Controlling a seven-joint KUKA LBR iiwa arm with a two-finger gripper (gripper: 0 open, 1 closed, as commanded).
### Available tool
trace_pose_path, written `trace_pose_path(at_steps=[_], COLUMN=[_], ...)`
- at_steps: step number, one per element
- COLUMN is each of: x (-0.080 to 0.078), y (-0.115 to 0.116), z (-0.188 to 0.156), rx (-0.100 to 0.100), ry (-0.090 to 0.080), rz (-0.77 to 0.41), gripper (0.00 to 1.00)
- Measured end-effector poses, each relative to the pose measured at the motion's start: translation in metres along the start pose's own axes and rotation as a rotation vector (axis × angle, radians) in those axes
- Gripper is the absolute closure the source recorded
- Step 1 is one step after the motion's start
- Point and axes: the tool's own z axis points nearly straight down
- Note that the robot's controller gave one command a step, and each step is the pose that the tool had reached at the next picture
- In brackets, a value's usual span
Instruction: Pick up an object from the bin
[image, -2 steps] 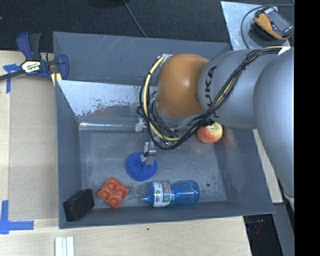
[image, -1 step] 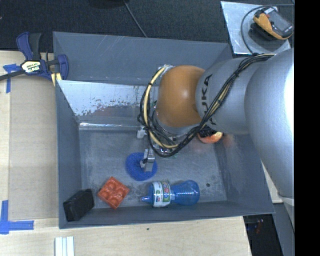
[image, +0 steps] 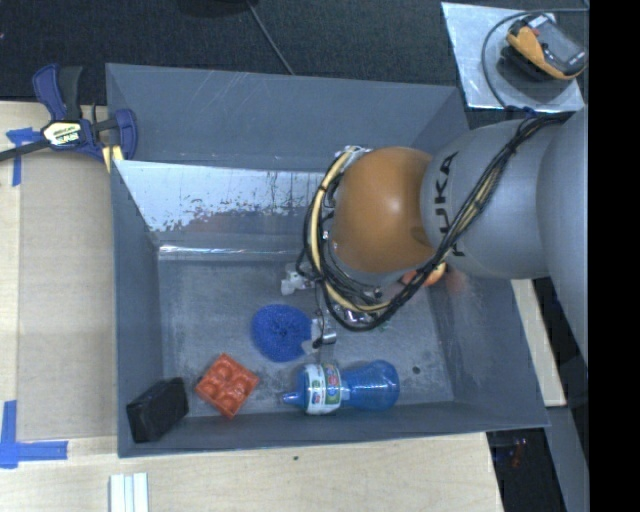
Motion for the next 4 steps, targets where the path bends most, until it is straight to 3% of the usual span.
trace_pose_path(at_steps=[1, 2, 4], x=[0.006, 0.014, 0.015], y=[-0.003, 0.009, 0.009], z=[0.014, 0.023, 0.009], rx=[-0.002, 0.002, 0.002], ry=[-0.006, -0.016, -0.015], rz=[0.352, 0.113, 0.115], gripper=[0.0, 1.0, 1.0])
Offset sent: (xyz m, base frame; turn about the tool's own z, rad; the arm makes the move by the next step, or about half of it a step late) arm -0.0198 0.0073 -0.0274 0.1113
